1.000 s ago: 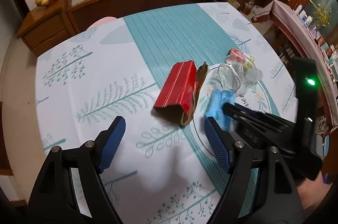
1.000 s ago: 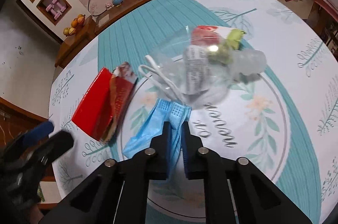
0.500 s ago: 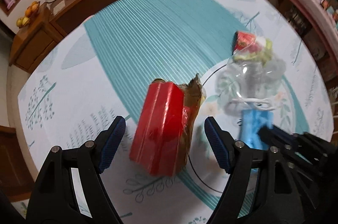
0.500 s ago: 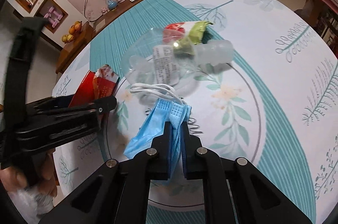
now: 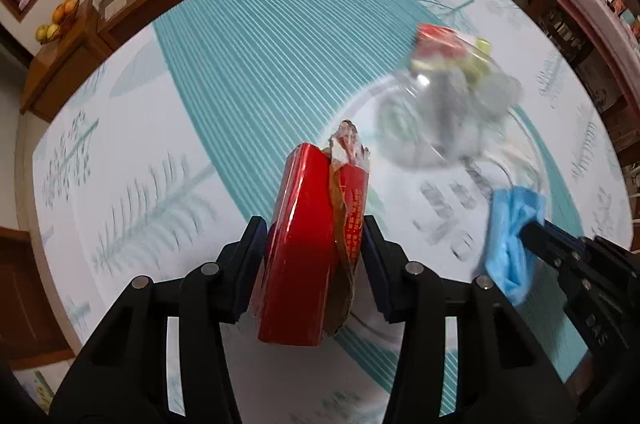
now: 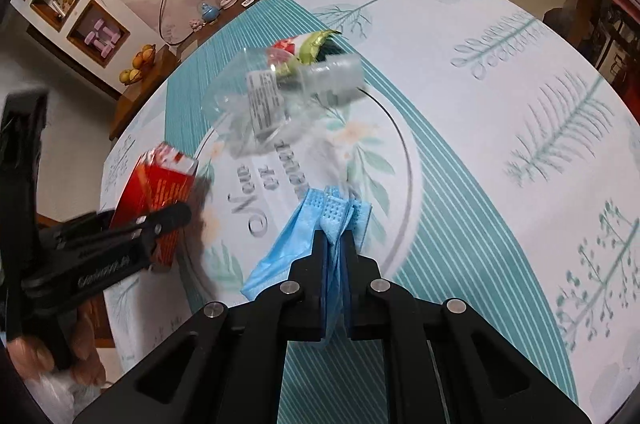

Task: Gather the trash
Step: 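Lift the red box and blue mask and carry them over the bin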

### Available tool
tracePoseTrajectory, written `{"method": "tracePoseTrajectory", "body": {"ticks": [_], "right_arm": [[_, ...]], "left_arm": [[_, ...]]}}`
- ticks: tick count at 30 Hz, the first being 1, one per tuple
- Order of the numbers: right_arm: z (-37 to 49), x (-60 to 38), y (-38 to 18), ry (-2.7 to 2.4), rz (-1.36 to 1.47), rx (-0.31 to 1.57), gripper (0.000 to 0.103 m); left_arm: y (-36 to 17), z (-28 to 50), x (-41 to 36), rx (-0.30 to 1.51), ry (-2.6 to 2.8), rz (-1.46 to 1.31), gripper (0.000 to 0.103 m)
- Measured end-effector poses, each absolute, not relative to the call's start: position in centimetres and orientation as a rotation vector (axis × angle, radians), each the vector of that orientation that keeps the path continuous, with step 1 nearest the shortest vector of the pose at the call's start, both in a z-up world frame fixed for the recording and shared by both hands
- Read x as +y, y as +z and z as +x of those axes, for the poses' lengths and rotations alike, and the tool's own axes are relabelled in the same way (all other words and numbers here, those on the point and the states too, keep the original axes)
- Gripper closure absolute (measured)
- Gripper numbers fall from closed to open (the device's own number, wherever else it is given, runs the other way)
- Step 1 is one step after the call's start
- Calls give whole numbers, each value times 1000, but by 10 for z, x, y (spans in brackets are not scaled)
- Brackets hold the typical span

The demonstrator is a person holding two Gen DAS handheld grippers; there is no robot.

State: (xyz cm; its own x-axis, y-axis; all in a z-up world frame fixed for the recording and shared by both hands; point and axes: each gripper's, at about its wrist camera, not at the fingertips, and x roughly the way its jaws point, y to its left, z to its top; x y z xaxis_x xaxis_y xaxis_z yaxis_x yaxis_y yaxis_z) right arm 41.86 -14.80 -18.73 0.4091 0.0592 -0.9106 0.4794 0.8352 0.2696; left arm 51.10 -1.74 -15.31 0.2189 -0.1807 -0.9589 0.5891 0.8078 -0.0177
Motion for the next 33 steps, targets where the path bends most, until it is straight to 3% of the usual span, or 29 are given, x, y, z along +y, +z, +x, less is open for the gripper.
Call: {"method": "tracePoseTrajectory", "body": {"ticks": [22,33], "right_arm": [[186,-194,-99,39,458,1078,98],[54,-210,-67,208,398,1090,98]], "left_arm": [[-49,226,-20,1177,-461,141,59],[-28,55,-49,1142,-352,8,59]]}}
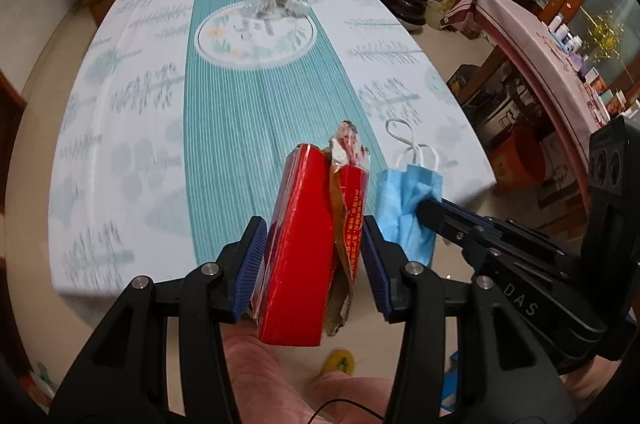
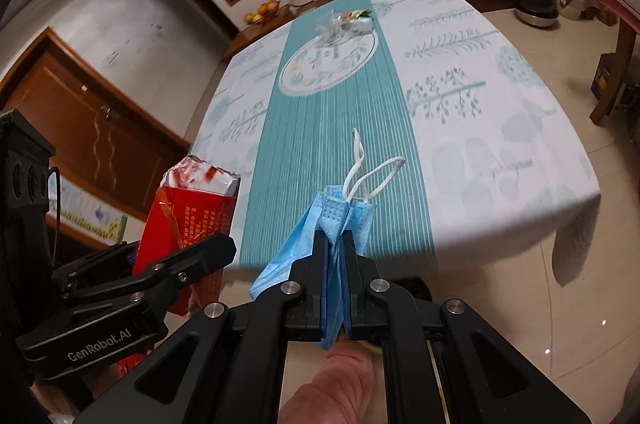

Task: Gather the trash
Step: 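Lift the red box and blue mask and carry them over the bin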

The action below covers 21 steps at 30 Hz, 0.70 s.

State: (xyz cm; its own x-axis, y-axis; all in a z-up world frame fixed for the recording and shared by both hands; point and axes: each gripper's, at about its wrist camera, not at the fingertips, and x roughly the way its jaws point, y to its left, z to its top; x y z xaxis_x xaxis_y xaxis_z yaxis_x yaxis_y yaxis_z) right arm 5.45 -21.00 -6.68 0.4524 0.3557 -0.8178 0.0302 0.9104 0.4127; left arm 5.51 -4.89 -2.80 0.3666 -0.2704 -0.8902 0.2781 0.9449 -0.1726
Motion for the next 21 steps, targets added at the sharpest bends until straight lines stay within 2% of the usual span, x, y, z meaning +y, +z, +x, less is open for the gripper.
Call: {"method": "tracePoseTrajectory", "body": {"ticks": [11,21], "right_arm": [[-22,-210,-96,233,444,1171,98],[-47,-215,-160,207,483,1256,98]], "left_arm": [[-39,-41,-39,1168,-269,-14,59],[-104,-63,-29,1256,-196,-67,59]]}}
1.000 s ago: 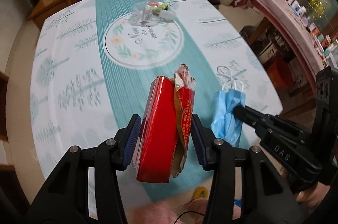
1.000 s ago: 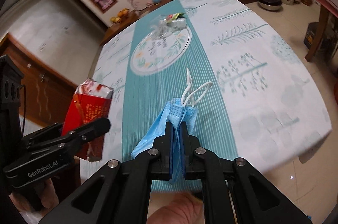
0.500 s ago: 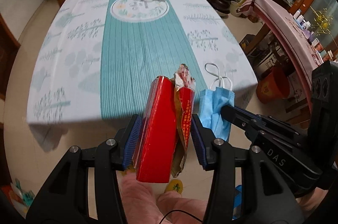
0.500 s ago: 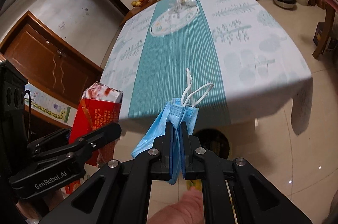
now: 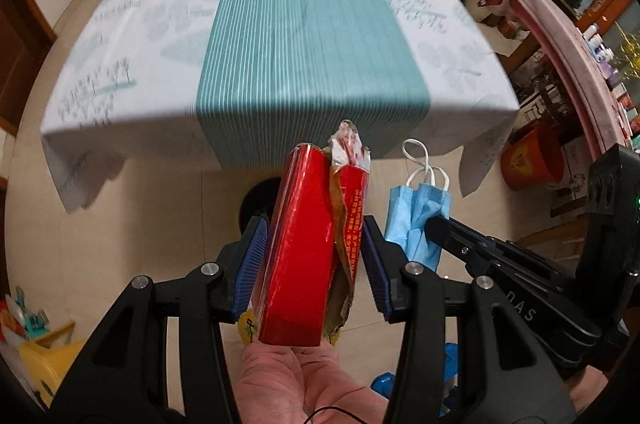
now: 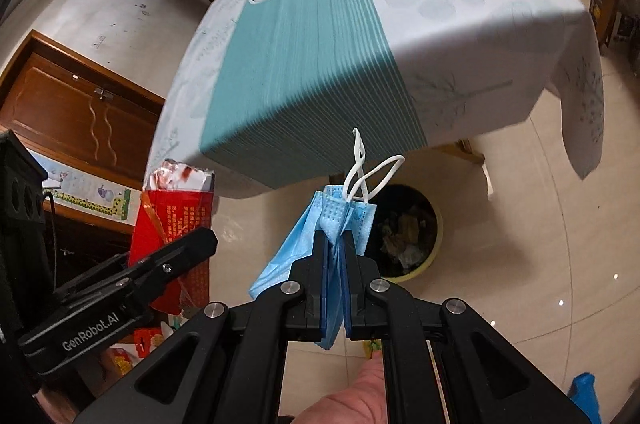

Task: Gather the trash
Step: 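Lift the red box and blue mask and carry them over the bin, then open both grippers over the bin, dropping red box and mask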

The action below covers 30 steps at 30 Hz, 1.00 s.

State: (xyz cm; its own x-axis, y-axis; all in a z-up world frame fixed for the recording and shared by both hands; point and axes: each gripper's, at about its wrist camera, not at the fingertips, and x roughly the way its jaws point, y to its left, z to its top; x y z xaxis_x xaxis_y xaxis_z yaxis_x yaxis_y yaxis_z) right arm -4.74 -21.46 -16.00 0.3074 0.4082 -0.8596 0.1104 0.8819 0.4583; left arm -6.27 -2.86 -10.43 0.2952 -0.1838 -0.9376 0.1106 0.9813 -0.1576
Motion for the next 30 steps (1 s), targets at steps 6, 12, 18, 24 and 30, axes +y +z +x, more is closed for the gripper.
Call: {"method": "tracePoseTrajectory", "body": {"ticks": [6,12,18,24,30], "right_arm": [[-44,-221,-190,177,485,1273,98],[-36,-217,-224,160,474,1282,98],[-29,-210,-272,151,457,1298,98],[-20,-200,-333,117,498,1333,98],[-6,-188,-389,87,518,1358,98]], "left_arm": [[-140,-63,-28,1281,-182,-99,59],[-176,-52,-20,1277,-160,-143,59],[-219,-40,-7,1274,-134,-177,59],[-269,-32,4,1291,-114,-193,58],[-320,-20,11,1326,-110,-198,57]]}}
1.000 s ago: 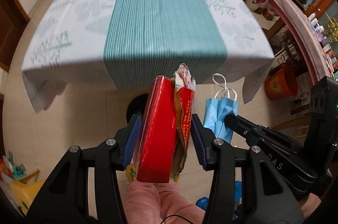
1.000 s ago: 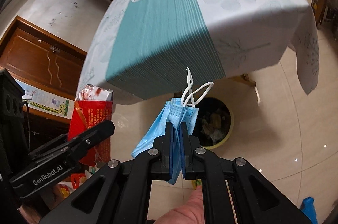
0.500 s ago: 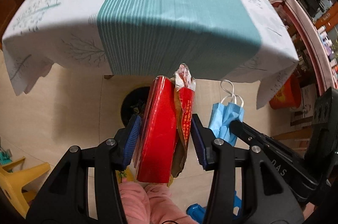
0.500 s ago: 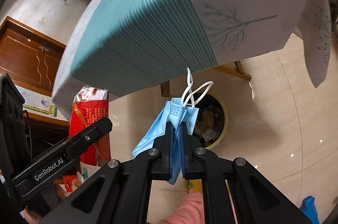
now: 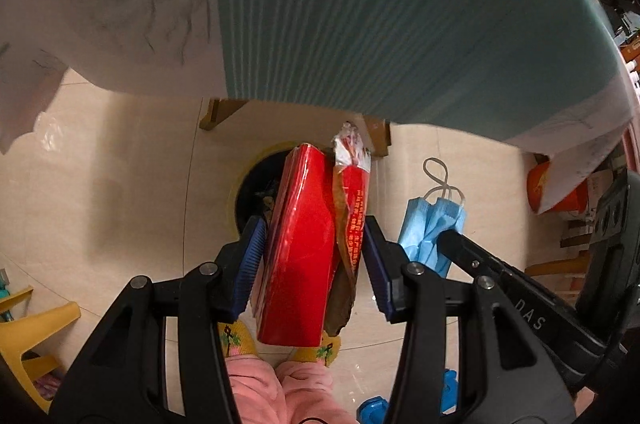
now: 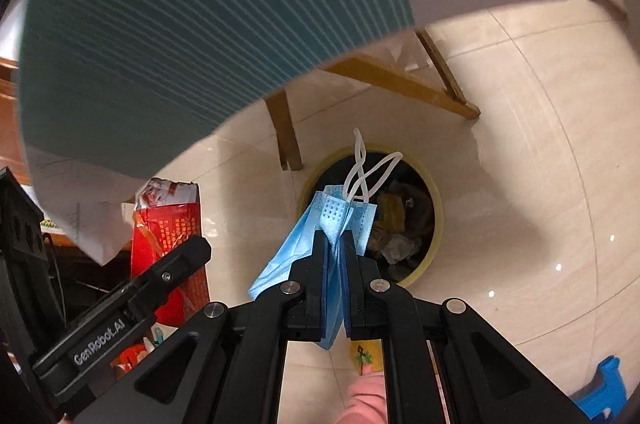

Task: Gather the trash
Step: 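Open both grippers over the bin, dropping red box and mask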

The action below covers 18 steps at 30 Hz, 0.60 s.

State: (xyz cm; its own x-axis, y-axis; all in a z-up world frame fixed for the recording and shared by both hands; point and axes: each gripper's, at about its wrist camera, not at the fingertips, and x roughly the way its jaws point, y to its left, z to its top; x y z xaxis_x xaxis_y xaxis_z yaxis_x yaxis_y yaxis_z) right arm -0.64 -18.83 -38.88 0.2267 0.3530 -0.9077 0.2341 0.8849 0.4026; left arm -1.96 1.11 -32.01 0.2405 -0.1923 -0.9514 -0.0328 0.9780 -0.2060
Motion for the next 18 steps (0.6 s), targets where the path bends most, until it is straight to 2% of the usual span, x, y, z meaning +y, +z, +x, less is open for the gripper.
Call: {"method": "tracePoseTrajectory", "body": {"ticks": [3,5,9,10,11,14,18], "right_arm": [[3,-182,-416,76,528,1367,98],[10,-178,-437,74,542,1379,94],[19,-174,-474,39,540,1410,71],[20,-173,-479,31,543,1411,68],[20,-174,-485,23,549,1411,67],[21,-173,-501,3,557,1408,65],[17,-166,-509,-4,531,1414,65]], "left_arm": [[-343,-9,10,1334,-123,-174,56],[-354,-4,8,1332,-132,-154,55],[-383,6,5,1349,-158,-120,50],[-390,8,5,1354,-161,-109,43],[-397,9,4,1354,-160,-92,33],[-413,13,5,1337,-155,-70,25],[-426,9,15,1330,-129,-75,22]]}}
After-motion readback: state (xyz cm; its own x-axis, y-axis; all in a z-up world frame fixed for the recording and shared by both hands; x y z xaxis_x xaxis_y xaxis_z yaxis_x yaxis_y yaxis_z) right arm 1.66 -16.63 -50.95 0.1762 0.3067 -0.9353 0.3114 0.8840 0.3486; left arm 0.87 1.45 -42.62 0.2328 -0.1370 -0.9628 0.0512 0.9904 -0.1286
